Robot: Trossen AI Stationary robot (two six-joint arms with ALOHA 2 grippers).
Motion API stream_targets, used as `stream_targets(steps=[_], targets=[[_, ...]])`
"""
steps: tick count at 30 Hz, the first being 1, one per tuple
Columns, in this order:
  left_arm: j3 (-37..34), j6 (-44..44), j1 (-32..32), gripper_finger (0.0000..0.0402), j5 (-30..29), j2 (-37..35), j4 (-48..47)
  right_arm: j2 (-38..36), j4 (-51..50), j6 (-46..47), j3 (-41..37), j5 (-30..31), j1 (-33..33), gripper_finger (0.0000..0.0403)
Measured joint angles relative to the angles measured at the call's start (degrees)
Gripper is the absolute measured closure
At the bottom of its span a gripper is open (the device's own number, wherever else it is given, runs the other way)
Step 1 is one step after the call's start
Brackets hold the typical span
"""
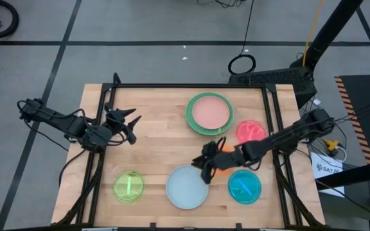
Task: Stack plastic plates
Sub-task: Stack the light blue plate on top of the light orange plate
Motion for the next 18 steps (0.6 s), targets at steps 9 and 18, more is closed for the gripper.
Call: stream_targets(steps=[9, 18], targets=[[0.0, 1.87, -1.24, 0.0229, 1.35, -0.13, -1.42, 13.75, -29.39, 16.5, 23.48, -2.68, 1.17, 0.0345], [0.0, 5.08, -4.84, 0.0229, 1.63, -0.15, -1.81, 22.14, -42.13, 37.44, 31.32, -18.48, 2.35, 0.0348]])
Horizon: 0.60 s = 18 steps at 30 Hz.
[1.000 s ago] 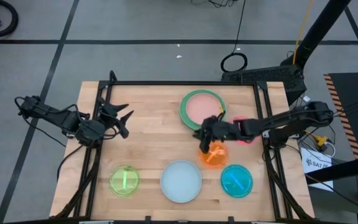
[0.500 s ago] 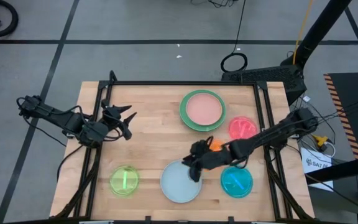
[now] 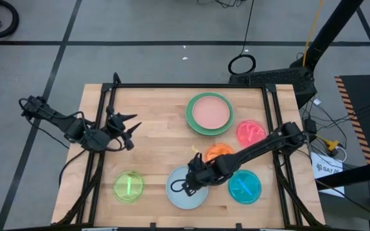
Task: Stack plastic plates
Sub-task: Stack the light blue plate on top of the light orange plate
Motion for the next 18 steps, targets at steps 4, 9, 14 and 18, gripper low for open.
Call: stream_targets(steps=[4, 9, 14, 18], targets=[[0.0, 0.16, -0.96, 0.0229, 0.02, 0.0, -1.36, 0.2, -7.11, 8.67, 0.04, -6.31, 1.68, 0.0348], [0.0, 0.21, -1.37, 0.0229, 0.02, 0.0, -2.76, 0.2, -16.57, 15.43, 0.04, -7.56, 3.62, 0.0332], [0.0, 1.92, -1.37, 0.0229, 0.0, 0.0, -2.8, 1.09, -15.59, 16.47, 0.04, -3.1, 3.68, 0.0286], [0.0, 2.5, -1.37, 0.0229, 0.0, 0.0, -2.86, 2.8, -14.21, 16.47, 0.04, -0.97, 3.33, 0.0256]])
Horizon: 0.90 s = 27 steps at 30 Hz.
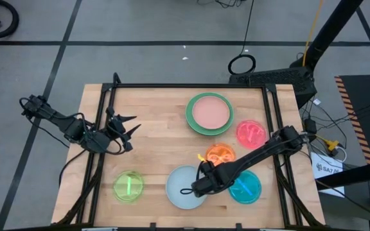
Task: Stack plastic plates
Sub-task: Stack the light blue plate on top of the light orange plate
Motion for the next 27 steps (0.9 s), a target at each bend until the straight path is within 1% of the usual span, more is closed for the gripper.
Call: stream_targets(steps=[5, 10, 15, 19, 22, 24, 27], targets=[[0.0, 0.45, 0.0, 0.0229, 0.0, 0.0, -0.24, 2.98, 0.83, -0.07, 0.0, 0.0, -0.5, 0.0247], [0.0, 0.67, 0.0, 0.0229, 0.0, 0.0, -0.28, 5.02, 3.34, -0.9, -0.07, 0.97, -0.62, 0.0263], [0.0, 0.67, 0.0, 0.0229, -0.02, 0.0, -0.67, 4.74, 5.46, -1.57, -0.02, 4.3, -0.7, 0.0298], [0.0, 0.45, 0.0, 0.0229, -0.02, 0.0, -0.79, 4.88, 5.4, -1.78, -0.04, 4.84, -0.82, 0.0338], [0.0, 0.21, 0.0, 0.0229, -0.02, 0.0, -0.79, 4.8, 5.66, -2.01, -0.04, 7.19, -0.82, 0.037], [0.0, 0.17, 0.0, 0.0229, -0.02, 0.0, -0.81, 4.78, 6.3, -2.31, -0.04, 7.56, -0.88, 0.0389], [0.0, 0.11, 0.0, 0.0229, -0.02, 0.0, -0.83, 4.67, 7.07, -3.01, 0.02, 8.37, -0.89, 0.0394]])
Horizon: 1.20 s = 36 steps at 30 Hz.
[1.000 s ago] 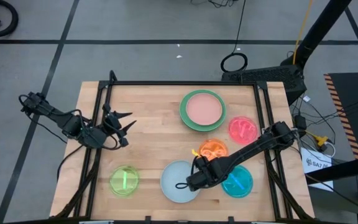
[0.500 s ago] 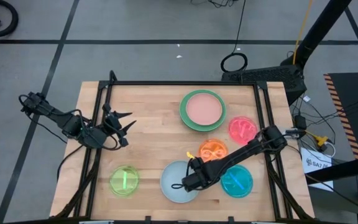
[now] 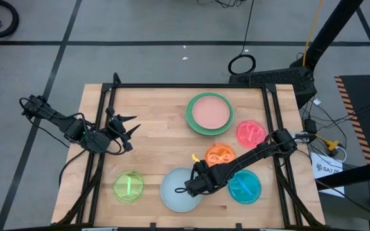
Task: Stack plastic plates
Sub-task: Stack the light blue plate on top of the light orange plate
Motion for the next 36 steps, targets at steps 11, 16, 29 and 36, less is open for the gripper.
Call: stream_targets(steps=[11, 16, 29, 36], targets=[[0.0, -1.4, -0.19, 0.0229, -0.02, -0.02, -0.12, -2.67, 0.01, -6.39, -0.04, 2.19, -0.53, 0.0399], [0.0, -2.95, -1.49, 0.0229, -0.02, -0.02, -0.22, -7.11, -3.09, -11.25, -0.15, 3.75, -1.7, 0.04], [0.0, -5.66, -6.26, 0.0229, -0.06, -0.02, -0.2, -16.47, -2.99, -30.86, -0.13, 4.72, -10.49, 0.04], [0.0, -8.57, -7.89, 0.0229, -0.04, -0.02, -0.17, -19.66, -6.0, -45.08, -0.13, -1.55, -20.62, 0.04]])
